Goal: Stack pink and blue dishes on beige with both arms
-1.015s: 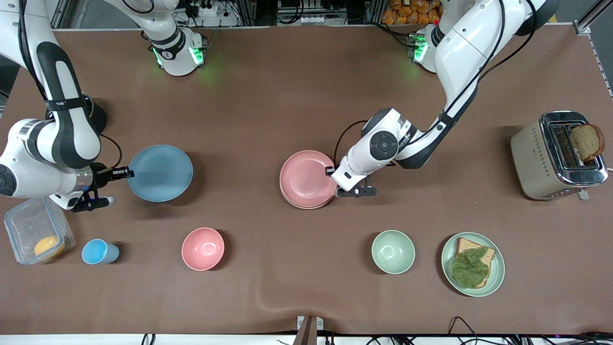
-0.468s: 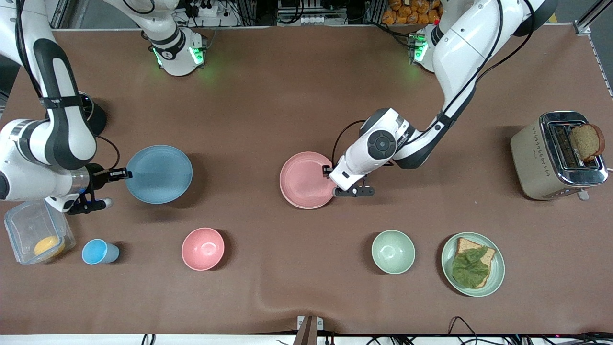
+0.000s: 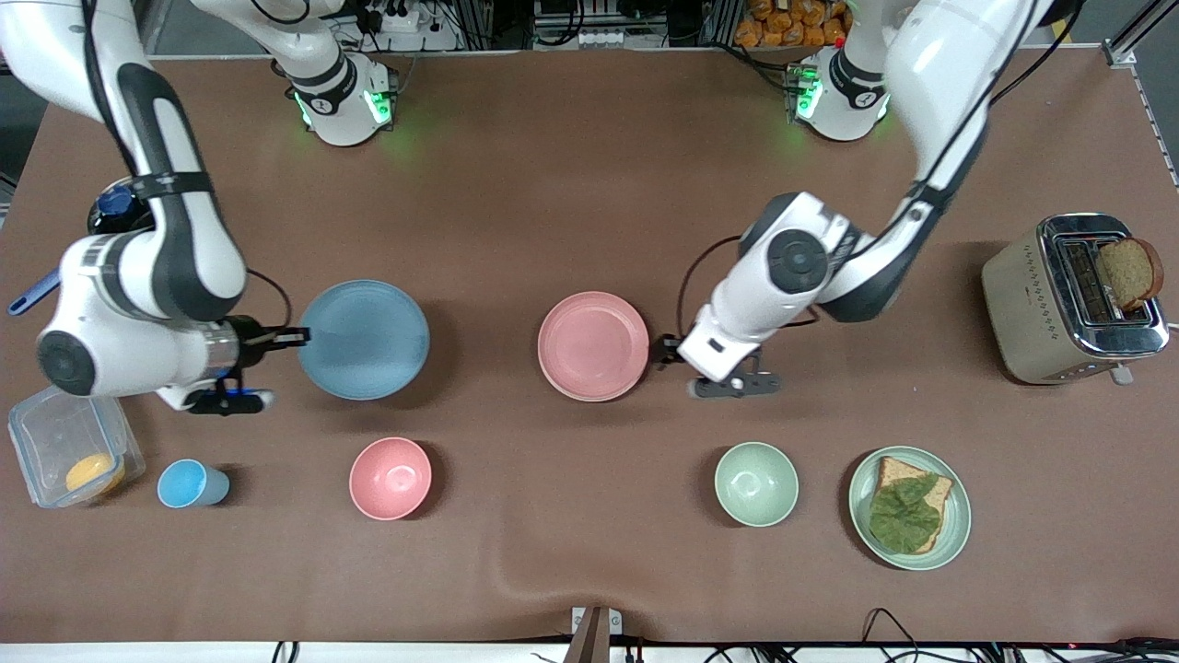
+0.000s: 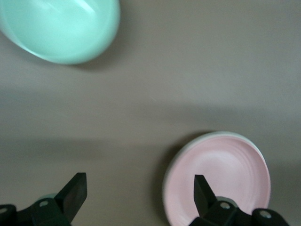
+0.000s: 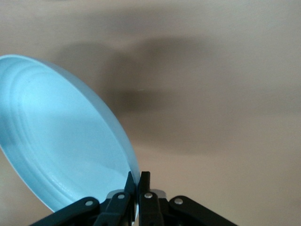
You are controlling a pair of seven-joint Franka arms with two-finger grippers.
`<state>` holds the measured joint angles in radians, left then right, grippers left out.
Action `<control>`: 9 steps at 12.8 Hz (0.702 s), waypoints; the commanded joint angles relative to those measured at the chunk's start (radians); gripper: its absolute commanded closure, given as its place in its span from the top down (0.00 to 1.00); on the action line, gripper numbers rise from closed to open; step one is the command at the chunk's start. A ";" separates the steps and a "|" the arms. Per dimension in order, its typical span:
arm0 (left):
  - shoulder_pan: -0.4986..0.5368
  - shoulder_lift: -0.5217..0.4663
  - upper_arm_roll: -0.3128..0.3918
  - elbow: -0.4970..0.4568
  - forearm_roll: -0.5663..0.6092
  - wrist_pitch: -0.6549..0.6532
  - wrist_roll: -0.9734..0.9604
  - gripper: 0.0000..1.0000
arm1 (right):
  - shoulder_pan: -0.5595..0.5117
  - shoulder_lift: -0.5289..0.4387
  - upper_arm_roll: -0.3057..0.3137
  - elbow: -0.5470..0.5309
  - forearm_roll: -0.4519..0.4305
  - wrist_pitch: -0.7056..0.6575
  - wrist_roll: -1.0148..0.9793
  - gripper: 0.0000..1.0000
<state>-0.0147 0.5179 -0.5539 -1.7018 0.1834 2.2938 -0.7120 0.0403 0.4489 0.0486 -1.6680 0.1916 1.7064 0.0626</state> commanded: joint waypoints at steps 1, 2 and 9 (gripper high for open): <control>0.070 -0.143 0.000 -0.029 0.028 -0.095 0.043 1.00 | 0.129 0.039 -0.007 0.034 0.028 -0.010 0.170 0.00; 0.100 -0.185 0.000 -0.027 0.028 -0.138 0.074 1.00 | 0.168 0.059 -0.007 0.046 0.069 -0.010 0.221 0.00; 0.232 -0.300 0.000 0.148 0.027 -0.517 0.276 1.00 | 0.323 0.237 -0.009 0.171 0.379 0.001 0.264 0.00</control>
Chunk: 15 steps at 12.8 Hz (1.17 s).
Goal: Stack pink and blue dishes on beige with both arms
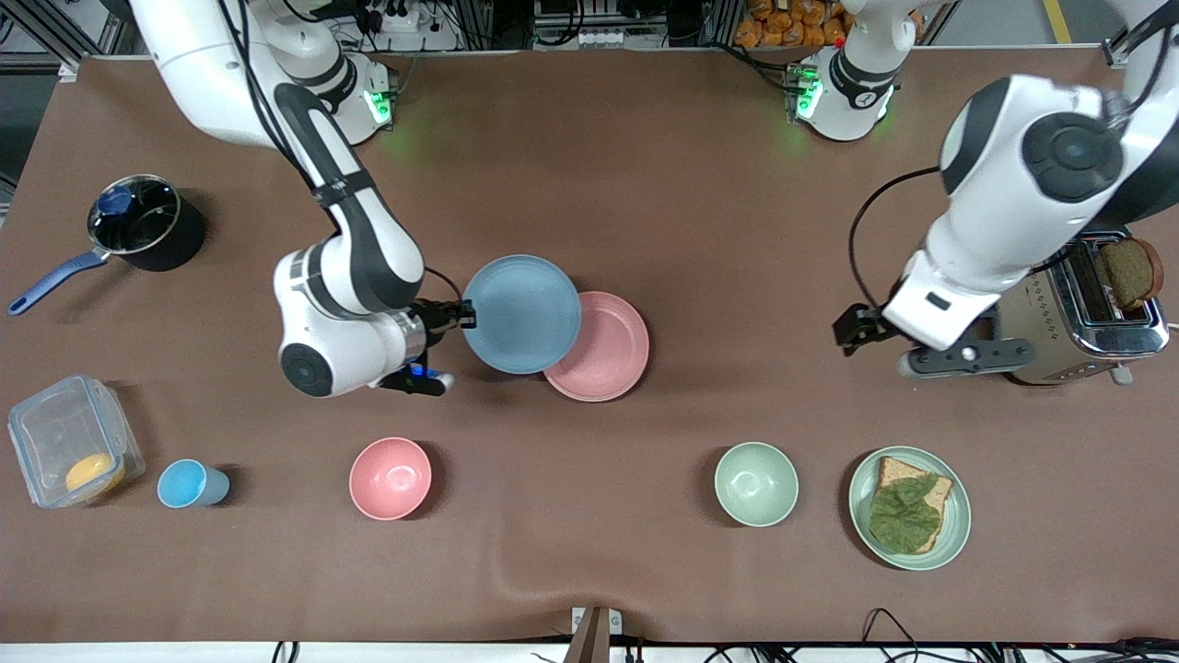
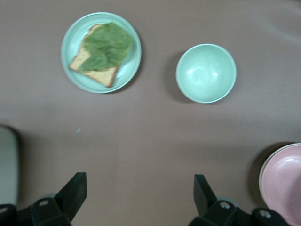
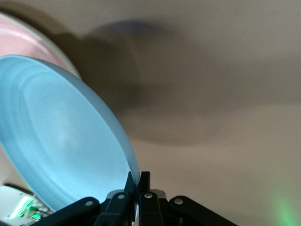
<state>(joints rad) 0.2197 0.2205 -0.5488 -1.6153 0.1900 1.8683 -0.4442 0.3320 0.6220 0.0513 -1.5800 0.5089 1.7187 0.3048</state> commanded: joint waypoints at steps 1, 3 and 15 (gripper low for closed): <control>-0.002 -0.003 -0.005 0.092 0.020 -0.133 0.010 1.00 | 0.041 0.085 -0.011 0.106 0.075 0.007 0.022 0.00; 0.010 -0.003 -0.006 0.121 0.022 -0.188 0.012 1.00 | 0.074 0.105 -0.011 0.115 0.092 0.070 0.020 0.00; -0.014 -0.155 0.166 0.127 -0.116 -0.238 0.194 1.00 | 0.117 0.163 -0.010 0.117 0.154 0.225 0.002 0.99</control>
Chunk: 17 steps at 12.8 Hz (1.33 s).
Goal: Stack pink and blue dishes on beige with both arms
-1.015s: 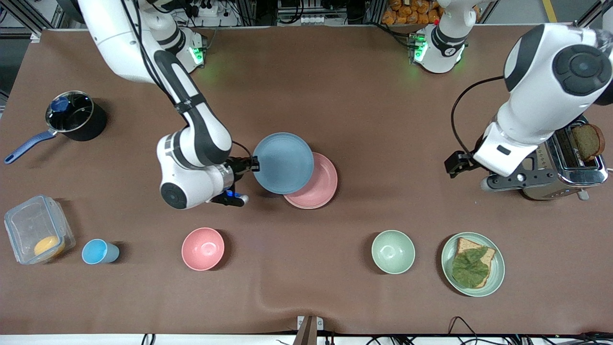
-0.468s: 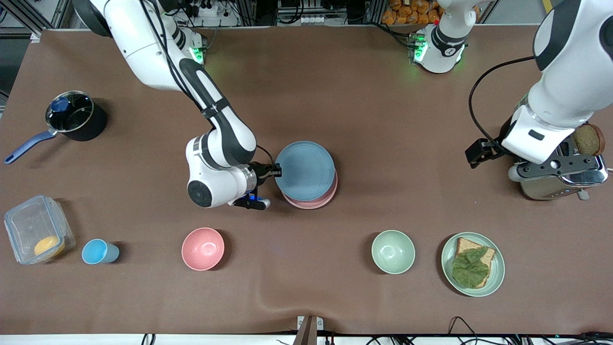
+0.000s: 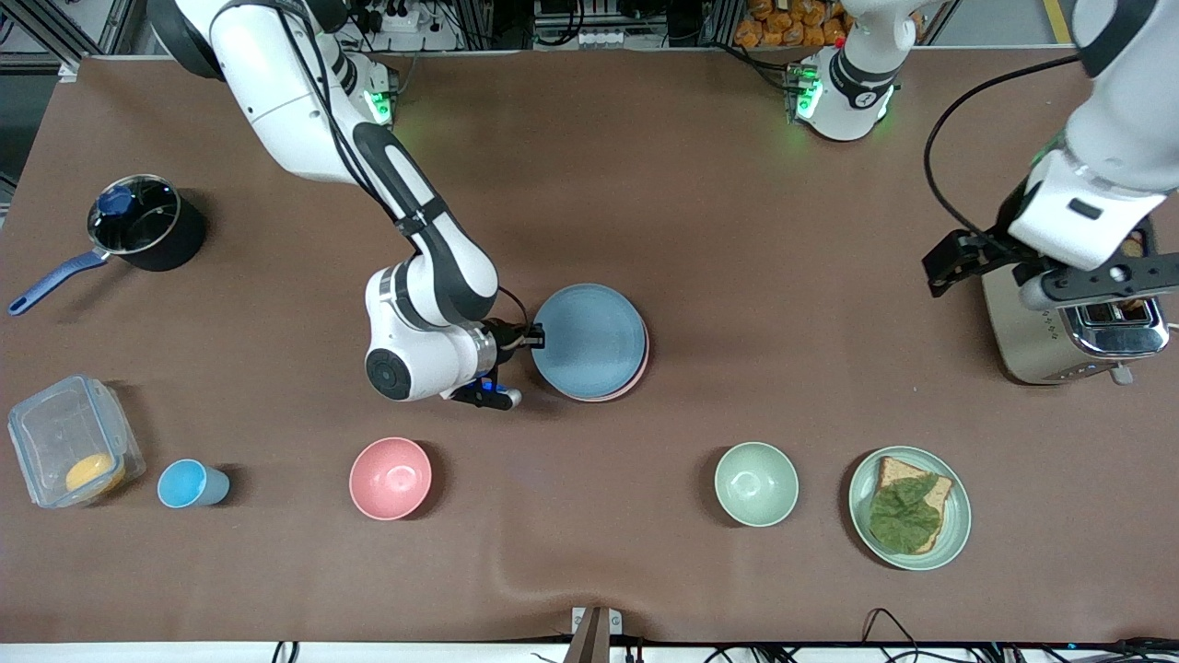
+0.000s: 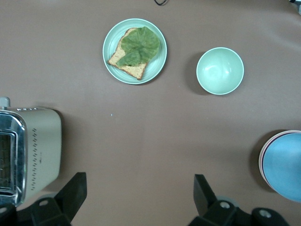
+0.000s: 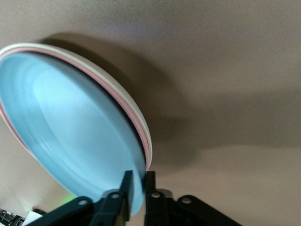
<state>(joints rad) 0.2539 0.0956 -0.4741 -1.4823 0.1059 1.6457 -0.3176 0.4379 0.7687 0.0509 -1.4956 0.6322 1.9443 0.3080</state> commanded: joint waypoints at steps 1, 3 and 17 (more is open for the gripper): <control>-0.098 -0.031 0.148 -0.006 -0.034 -0.015 0.080 1.00 | 0.005 0.012 -0.009 0.032 0.032 -0.005 0.003 1.00; -0.157 -0.045 0.215 -0.015 -0.035 -0.023 0.100 1.00 | -0.022 -0.008 -0.014 0.049 0.029 -0.019 0.002 1.00; -0.170 -0.034 0.232 -0.018 -0.038 -0.029 0.111 1.00 | -0.359 -0.277 -0.040 -0.015 -0.448 -0.246 -0.099 1.00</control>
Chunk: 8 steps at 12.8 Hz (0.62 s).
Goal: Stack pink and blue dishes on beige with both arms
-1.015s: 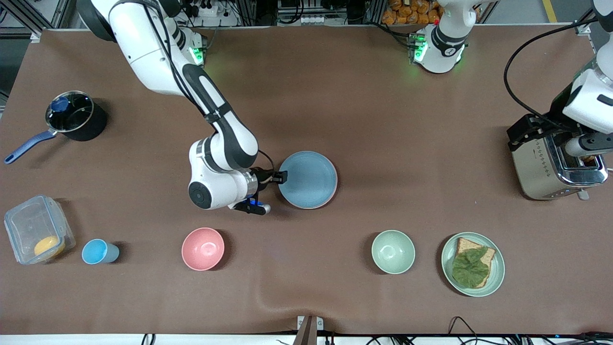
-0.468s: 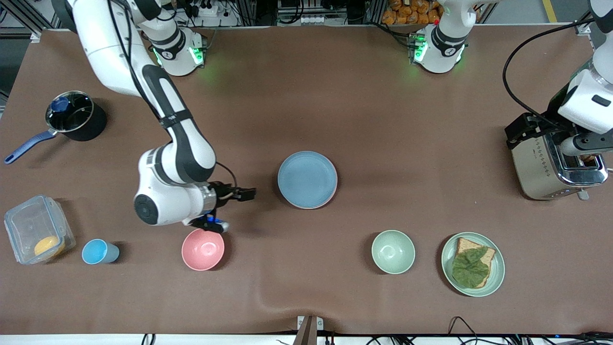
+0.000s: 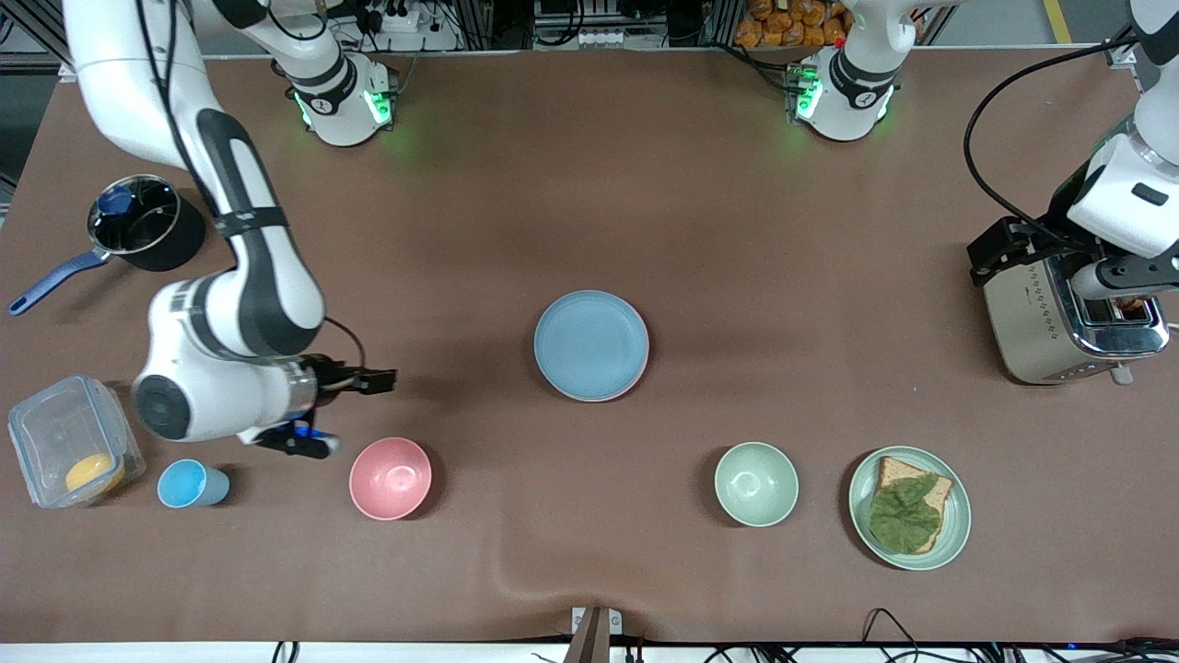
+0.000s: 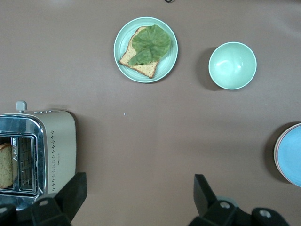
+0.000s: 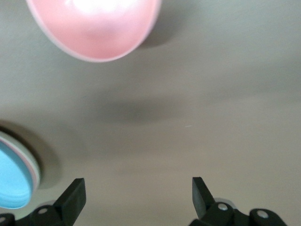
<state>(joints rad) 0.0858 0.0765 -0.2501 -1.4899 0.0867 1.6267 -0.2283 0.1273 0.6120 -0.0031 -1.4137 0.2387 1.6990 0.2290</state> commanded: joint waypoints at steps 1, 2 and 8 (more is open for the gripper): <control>0.000 -0.015 0.006 -0.010 -0.025 -0.010 0.021 1.00 | -0.064 -0.158 0.014 -0.114 -0.086 -0.001 -0.025 1.00; 0.002 -0.015 0.008 -0.009 -0.031 -0.010 0.021 1.00 | -0.078 -0.196 0.014 -0.129 -0.125 0.002 -0.029 1.00; 0.005 -0.017 0.011 -0.007 -0.047 -0.010 0.023 1.00 | -0.115 -0.452 0.008 -0.232 -0.216 0.002 -0.036 1.00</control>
<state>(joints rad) 0.0869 0.0766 -0.2458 -1.4924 0.0672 1.6266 -0.2283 0.0326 0.2678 -0.0079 -1.5597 0.0508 1.6898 0.2010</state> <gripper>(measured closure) 0.000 0.000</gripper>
